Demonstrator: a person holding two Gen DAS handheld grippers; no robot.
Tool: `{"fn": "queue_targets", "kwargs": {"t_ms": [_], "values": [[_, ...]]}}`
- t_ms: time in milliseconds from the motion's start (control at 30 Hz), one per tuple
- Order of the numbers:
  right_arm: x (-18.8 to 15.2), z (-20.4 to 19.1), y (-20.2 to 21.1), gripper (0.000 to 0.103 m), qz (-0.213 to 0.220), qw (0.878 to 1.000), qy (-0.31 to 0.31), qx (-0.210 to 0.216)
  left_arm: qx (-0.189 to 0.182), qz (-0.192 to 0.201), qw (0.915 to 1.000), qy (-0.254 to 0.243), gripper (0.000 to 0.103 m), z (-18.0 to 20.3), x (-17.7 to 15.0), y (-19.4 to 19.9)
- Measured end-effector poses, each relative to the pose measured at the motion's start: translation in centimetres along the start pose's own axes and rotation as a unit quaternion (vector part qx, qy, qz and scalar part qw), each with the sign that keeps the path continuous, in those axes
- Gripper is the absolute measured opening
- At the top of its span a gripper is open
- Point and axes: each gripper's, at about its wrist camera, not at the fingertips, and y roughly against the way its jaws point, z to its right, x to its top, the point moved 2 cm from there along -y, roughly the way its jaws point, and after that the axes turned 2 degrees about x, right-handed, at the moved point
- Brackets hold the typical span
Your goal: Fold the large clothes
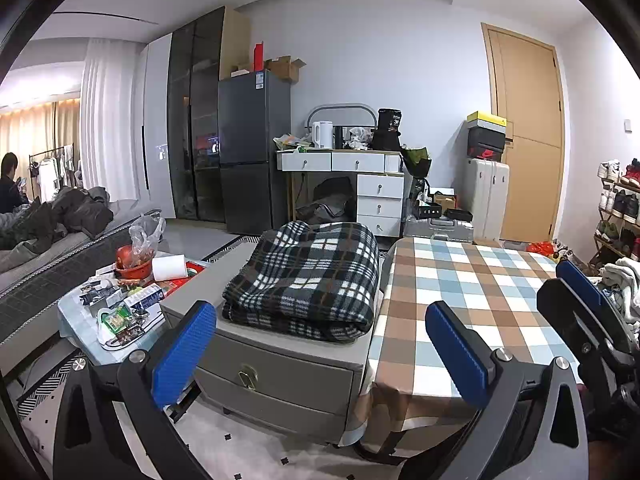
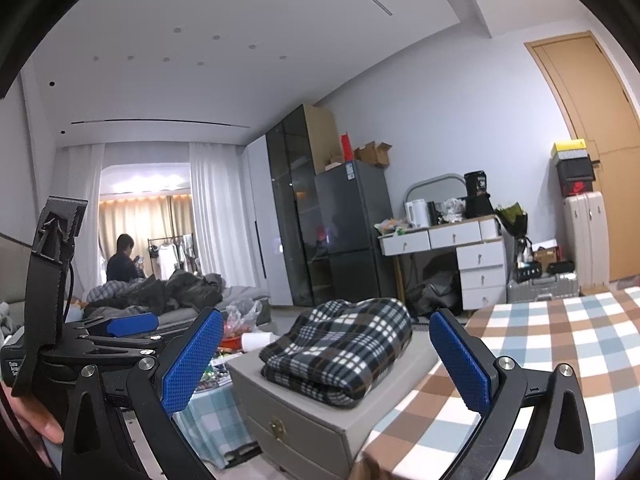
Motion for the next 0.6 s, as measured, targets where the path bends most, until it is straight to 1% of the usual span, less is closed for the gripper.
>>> {"fn": "queue_targets", "kwargs": {"t_ms": [167,367,600], "values": [[0.09,-0.41,-0.15,0.103,0.003,1.0,0.006,0.002,-0.003,0.0,1.0,-0.001,0.102,-0.02,0.09,-0.05],[-0.19,-0.74,-0.48,0.103,-0.006,1.0,0.012,0.002,-0.001,-0.001,1.0,0.002,0.102,-0.13,0.11,-0.07],[-0.19,-0.7,-0.1,0.103,-0.006,1.0,0.005,-0.005,-0.003,0.0,0.9999,0.011,0.102,-0.72,-0.03,0.09]]}}
